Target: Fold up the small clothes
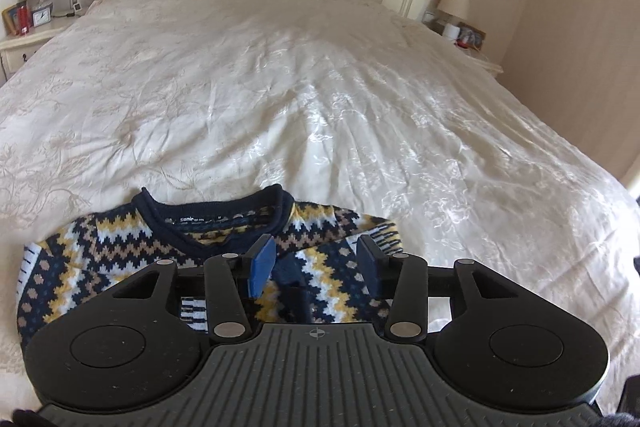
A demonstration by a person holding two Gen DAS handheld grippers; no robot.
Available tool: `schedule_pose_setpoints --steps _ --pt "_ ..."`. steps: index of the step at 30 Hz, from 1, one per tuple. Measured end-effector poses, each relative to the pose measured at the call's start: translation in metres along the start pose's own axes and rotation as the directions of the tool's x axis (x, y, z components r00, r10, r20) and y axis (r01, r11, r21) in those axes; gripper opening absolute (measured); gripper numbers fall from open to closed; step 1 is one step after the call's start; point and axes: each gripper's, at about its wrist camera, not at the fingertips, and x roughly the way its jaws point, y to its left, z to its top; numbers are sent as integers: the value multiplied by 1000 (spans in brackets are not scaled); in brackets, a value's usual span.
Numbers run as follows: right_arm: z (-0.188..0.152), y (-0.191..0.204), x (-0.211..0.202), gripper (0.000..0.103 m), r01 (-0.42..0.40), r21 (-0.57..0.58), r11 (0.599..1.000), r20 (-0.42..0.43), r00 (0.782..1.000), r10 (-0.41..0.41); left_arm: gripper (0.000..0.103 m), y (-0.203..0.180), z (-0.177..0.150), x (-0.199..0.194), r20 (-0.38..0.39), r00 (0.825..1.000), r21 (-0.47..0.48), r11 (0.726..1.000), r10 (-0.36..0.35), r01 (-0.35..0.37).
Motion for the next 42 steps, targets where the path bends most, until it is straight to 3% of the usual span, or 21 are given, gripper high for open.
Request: schedule_pose_setpoints --steps 2,7,15,22,27,32,34,37,41,42 --pt "4 4 3 97 2 -3 1000 4 1000 -2 47 12 -6 -7 3 1000 13 1000 12 -12" --pt "21 10 15 97 10 -6 1000 19 1000 -10 48 63 -32 -12 -66 988 13 991 136 -136" --pt "60 3 45 97 19 0 1000 17 1000 -19 48 174 -71 1 -226 916 -130 921 332 -367" --pt "91 -16 77 97 40 8 999 8 999 -40 48 229 -81 28 -318 858 -185 862 402 -473" --pt "104 -25 97 97 39 2 999 -7 999 -39 56 255 -90 38 -363 860 -300 829 358 -472" --pt "106 -31 113 95 36 12 999 -43 998 -35 56 262 -91 34 -359 865 -344 811 351 -472" --pt "106 -32 118 86 47 14 999 -58 997 -46 56 261 -90 32 -356 866 -341 814 351 -470" --pt "105 -31 120 63 52 20 998 -69 996 -51 56 259 -87 27 -343 868 -333 818 359 -469" --pt "106 -25 117 13 40 1 999 -72 997 -40 56 255 -79 17 -306 875 -326 822 375 -466" --pt "108 -22 110 13 20 -6 1000 -57 998 -21 56 253 -75 14 -294 878 -321 826 378 -463"
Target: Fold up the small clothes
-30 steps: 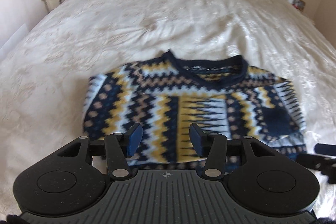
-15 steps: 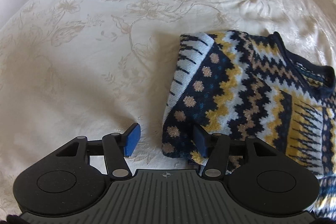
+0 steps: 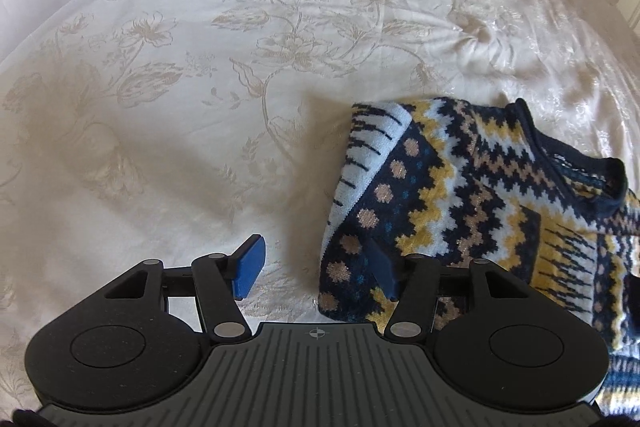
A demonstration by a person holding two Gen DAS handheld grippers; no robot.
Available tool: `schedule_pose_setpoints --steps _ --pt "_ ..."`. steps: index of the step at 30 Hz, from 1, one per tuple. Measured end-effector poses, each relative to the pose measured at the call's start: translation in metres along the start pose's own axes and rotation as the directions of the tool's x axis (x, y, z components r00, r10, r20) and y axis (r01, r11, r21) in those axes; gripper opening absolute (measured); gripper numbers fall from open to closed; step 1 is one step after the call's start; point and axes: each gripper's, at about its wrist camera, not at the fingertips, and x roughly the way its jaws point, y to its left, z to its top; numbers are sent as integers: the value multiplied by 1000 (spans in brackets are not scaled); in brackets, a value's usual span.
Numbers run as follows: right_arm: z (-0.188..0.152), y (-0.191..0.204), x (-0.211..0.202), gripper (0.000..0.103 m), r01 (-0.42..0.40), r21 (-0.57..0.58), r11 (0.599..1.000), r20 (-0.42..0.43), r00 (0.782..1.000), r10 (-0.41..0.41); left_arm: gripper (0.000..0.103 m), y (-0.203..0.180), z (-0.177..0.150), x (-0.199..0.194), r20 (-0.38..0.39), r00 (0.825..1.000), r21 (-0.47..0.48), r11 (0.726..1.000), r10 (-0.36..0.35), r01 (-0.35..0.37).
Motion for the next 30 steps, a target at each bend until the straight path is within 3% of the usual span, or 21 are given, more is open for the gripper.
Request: schedule_pose_setpoints --steps 3,6,9,16,18,20,23,28,30 --pt "9 12 -33 13 -50 -61 997 80 995 55 56 -3 6 -13 38 999 24 1000 -20 19" --pt "19 9 -54 13 -9 -77 997 127 992 19 56 -10 14 -19 64 997 58 998 -39 35" --pt "26 -10 -42 13 65 -49 997 103 993 -60 56 -19 21 -9 50 998 72 997 -44 41" --pt "24 -27 -10 23 128 -35 991 31 991 -127 56 -31 20 24 6 1000 130 991 10 -11" --pt "19 -31 -5 33 188 -50 981 12 982 -187 56 -29 18 35 -22 998 137 989 53 -49" --pt "13 -37 2 36 225 -53 973 -14 974 -226 60 -23 15 43 -42 998 126 991 54 -48" --pt "6 -46 6 35 226 -45 973 -24 974 -227 68 -18 13 46 -43 998 121 991 55 -50" --pt "8 -44 6 38 228 -57 972 -27 973 -230 68 -17 12 39 -34 999 126 992 29 -25" --pt "8 -43 1 52 210 -45 977 -20 977 -211 68 -15 10 33 -42 999 107 994 -23 27"
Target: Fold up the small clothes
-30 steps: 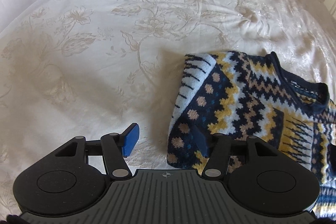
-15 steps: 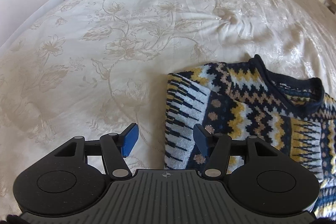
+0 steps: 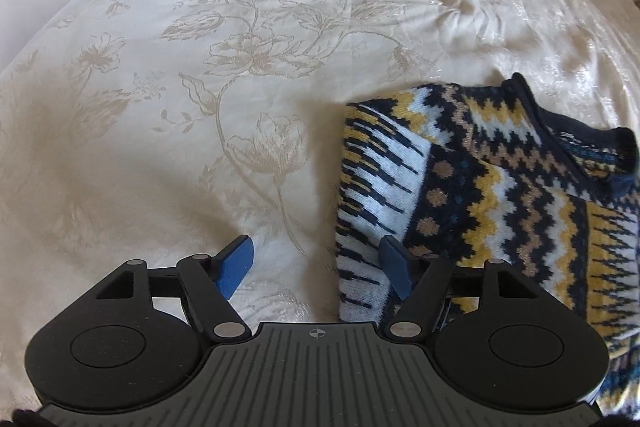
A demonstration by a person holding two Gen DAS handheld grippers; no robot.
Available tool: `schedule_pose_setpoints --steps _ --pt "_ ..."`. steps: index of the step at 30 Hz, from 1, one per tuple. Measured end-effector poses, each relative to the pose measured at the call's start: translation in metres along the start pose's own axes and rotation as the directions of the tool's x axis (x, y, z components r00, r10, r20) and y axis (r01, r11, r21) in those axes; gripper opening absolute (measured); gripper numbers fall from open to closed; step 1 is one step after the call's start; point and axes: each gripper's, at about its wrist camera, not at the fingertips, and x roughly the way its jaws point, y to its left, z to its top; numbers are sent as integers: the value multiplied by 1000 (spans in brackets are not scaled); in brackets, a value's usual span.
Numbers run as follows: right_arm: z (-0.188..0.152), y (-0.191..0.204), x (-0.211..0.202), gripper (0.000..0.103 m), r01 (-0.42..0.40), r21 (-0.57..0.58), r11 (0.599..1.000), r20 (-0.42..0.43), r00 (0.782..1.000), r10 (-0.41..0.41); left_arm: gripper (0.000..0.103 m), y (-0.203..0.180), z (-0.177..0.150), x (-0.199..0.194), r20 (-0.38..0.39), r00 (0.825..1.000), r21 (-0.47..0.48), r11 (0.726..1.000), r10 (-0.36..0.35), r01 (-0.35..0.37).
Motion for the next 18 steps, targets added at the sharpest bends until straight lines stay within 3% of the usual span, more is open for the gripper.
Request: schedule_pose_setpoints --steps 1,3,7,9,14,18 --pt "-1 0 -4 57 -14 4 1000 7 1000 14 68 1 -3 -4 -7 999 -16 999 -40 40" --pt "-6 2 -13 81 -27 -1 1000 22 999 27 72 3 -12 -14 -17 995 -44 994 -102 102" --pt "-24 5 -30 88 -56 -17 998 18 998 56 79 3 -38 -39 -2 990 -44 989 -142 142" --pt "-36 6 -39 99 -78 -18 997 6 997 78 80 1 -52 -53 10 990 -30 989 -142 143" --pt "-69 9 -60 102 -119 -14 993 -18 993 119 90 -2 -83 -81 15 988 -8 988 -155 156" --pt "-96 11 -78 102 -135 -16 991 -19 991 134 91 -4 -111 -99 5 987 12 987 -162 162"
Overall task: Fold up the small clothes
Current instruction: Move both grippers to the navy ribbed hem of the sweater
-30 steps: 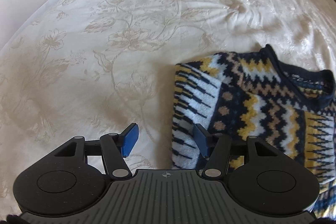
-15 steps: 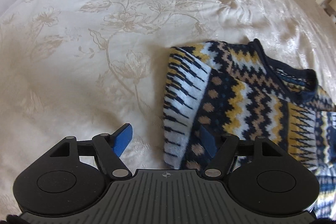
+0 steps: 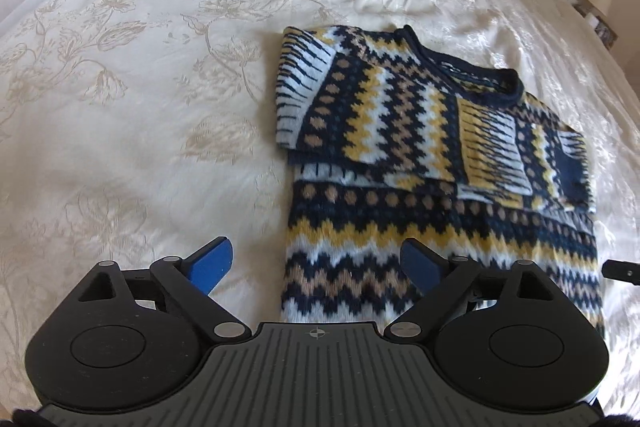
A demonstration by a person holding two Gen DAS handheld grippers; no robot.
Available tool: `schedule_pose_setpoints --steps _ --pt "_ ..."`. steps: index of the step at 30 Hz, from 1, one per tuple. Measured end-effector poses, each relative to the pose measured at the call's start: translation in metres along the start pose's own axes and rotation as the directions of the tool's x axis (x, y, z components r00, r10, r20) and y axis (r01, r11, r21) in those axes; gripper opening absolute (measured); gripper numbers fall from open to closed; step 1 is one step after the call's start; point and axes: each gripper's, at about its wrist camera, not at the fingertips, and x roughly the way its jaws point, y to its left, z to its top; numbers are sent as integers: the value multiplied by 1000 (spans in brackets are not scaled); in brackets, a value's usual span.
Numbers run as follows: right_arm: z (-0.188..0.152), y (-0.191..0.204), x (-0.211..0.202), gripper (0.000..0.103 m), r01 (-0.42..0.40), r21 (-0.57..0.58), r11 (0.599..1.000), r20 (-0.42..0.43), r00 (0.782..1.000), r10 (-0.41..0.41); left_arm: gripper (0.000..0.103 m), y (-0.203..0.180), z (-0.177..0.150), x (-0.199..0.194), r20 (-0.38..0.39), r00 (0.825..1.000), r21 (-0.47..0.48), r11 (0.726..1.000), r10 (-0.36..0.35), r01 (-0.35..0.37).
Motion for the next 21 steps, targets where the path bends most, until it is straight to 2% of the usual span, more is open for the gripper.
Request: schedule_pose_setpoints --steps 7,14,21 --pt "-49 -1 -19 102 -13 -7 1000 -37 999 12 91 -7 -55 -15 -51 999 43 999 2 0" --pt "-100 -5 -26 102 -11 -44 999 -114 993 6 92 -11 -108 -19 -104 994 82 996 28 -19" --pt "-132 -4 -12 103 -16 -124 992 -176 984 -6 102 -16 -133 -3 -148 987 117 992 64 -47"
